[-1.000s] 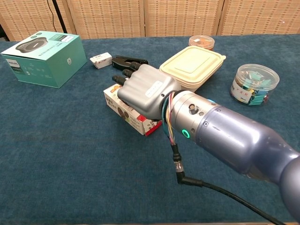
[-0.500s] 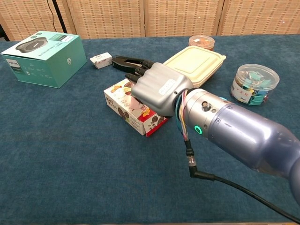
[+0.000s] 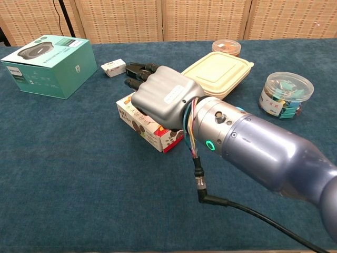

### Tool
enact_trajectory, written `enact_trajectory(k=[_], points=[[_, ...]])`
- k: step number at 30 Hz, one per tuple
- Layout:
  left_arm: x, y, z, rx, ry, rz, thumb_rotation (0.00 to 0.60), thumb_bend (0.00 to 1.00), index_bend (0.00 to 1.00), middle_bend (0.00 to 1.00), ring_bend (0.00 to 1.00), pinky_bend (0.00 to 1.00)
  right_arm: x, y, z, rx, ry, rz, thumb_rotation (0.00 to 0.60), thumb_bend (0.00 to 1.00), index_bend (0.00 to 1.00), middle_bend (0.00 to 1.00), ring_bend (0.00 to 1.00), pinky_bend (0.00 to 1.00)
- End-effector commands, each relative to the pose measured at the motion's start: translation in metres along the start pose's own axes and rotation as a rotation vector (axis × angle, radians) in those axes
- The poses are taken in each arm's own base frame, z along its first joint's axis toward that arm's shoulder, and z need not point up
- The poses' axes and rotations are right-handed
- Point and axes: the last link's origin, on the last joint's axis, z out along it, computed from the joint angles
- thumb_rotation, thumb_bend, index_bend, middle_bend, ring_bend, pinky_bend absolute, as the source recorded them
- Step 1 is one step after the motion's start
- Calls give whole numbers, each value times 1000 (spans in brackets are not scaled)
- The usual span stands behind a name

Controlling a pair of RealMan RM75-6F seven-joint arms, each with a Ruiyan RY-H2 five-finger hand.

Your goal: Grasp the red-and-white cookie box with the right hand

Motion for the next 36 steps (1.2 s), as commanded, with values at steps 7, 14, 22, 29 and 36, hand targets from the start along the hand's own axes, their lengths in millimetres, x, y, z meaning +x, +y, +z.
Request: enact_trajectory(k=[7, 14, 22, 29, 36], points=[[0, -1, 0, 4, 2, -1, 600, 304, 0, 0, 0, 0, -5, -3, 1, 1, -16, -11, 600, 1000, 351, 0, 0, 0], [0, -1, 1, 3, 0, 2, 600, 304, 0, 0, 0, 0, -9, -5, -1, 8, -21, -18, 600, 1000, 362, 0, 0, 0], [0, -1, 0, 5, 2, 1, 600, 304, 0, 0, 0, 0, -18, 2, -3, -10, -42, -35, 600, 1000, 383, 0, 0, 0], [0, 0, 0, 1, -2, 2, 600, 303, 0, 0, 0, 0, -22, 15, -6, -37, -49, -50, 600, 1000, 382, 0, 0, 0], [0, 0, 0, 3, -1, 2, 600, 304, 0, 0, 0, 0, -14, 14, -9, -23, -18, -33, 600, 1000, 366, 0, 0, 0]])
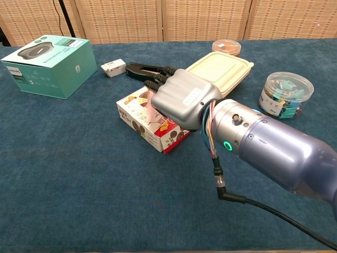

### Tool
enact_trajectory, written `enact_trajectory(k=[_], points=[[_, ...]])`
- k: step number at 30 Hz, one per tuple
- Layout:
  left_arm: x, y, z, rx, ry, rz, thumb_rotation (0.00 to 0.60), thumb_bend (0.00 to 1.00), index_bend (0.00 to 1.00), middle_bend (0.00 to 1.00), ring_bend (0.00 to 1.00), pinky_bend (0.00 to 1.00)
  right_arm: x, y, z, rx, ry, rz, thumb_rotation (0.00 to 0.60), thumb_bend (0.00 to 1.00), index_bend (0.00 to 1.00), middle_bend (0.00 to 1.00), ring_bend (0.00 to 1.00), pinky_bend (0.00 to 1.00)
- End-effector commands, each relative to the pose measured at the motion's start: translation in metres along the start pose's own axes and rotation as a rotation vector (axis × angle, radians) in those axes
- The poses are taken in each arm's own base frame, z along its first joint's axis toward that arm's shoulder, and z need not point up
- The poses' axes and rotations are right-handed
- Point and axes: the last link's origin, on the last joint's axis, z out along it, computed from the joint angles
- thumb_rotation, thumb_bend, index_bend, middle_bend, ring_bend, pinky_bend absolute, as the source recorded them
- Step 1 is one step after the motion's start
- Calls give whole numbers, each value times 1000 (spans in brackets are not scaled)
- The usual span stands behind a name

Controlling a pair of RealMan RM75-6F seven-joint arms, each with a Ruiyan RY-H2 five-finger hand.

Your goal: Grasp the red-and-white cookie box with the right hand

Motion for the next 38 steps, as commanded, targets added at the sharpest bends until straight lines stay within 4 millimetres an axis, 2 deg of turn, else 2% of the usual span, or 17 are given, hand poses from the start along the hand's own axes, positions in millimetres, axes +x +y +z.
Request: enact_trajectory(k=[1, 5, 6, 7, 9, 12, 15, 21, 28, 33, 38], points=[[0, 0, 0, 1, 0, 0, 600, 304, 0, 0, 0, 0, 6, -2, -2, 10, 24, 10, 600, 1000, 364, 0, 0, 0], [0, 0, 0, 2, 0, -3, 600, 303, 0, 0, 0, 0, 16, -2, -9, 22, 66, 27, 600, 999, 299, 0, 0, 0], [0, 0, 0, 1, -1, -4, 600, 302, 0, 0, 0, 0, 19, -1, -11, 22, 78, 34, 600, 938, 258, 0, 0, 0], [-1, 0, 0, 0, -3, -6, 600, 302, 0, 0, 0, 0, 21, 1, -14, 24, 90, 41, 600, 862, 225, 0, 0, 0], [-1, 0, 0, -1, -3, -7, 600, 300, 0, 0, 0, 0, 26, 9, -22, 22, 124, 53, 600, 543, 113, 0, 0, 0], [-1, 0, -1, -4, 2, -13, 600, 300, 0, 0, 0, 0, 31, 27, -35, 1, 197, 49, 600, 218, 16, 0, 0, 0], [-2, 1, -3, -5, 5, -8, 600, 300, 0, 0, 0, 0, 32, 47, -54, -20, 267, 67, 600, 24, 0, 0, 0, 0], [-7, 3, -15, 11, 57, 20, 600, 237, 0, 0, 0, 0, 21, 95, -94, -76, 344, 154, 600, 0, 0, 0, 0, 0], [-21, 7, -33, 9, 105, 33, 600, 109, 0, 0, 0, 0, -6, 154, -144, -156, 385, 273, 600, 0, 0, 0, 0, 0], [-32, 2, -36, 10, 114, 35, 600, 65, 0, 0, 0, 0, -34, 180, -192, -236, 350, 420, 600, 0, 0, 0, 0, 0], [-39, -1, -32, 2, 120, 48, 600, 64, 0, 0, 0, 0, -60, 196, -222, -333, 327, 489, 600, 0, 0, 0, 0, 0]])
